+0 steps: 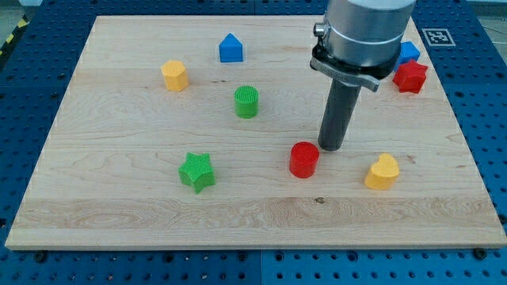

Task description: Touch the bottom of yellow heart

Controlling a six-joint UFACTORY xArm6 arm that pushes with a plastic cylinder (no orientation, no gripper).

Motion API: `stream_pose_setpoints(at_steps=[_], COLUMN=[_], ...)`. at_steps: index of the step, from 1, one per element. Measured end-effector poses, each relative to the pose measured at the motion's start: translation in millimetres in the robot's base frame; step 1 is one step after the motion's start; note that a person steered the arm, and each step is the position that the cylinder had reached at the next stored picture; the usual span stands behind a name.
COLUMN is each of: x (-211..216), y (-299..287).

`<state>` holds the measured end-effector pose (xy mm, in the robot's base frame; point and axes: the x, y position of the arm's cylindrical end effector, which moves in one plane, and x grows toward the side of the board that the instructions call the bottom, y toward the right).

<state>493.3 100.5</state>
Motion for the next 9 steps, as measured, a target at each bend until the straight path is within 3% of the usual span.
stream_pose_setpoints(at_steps=[3, 9], x=[45, 65], y=[13, 79])
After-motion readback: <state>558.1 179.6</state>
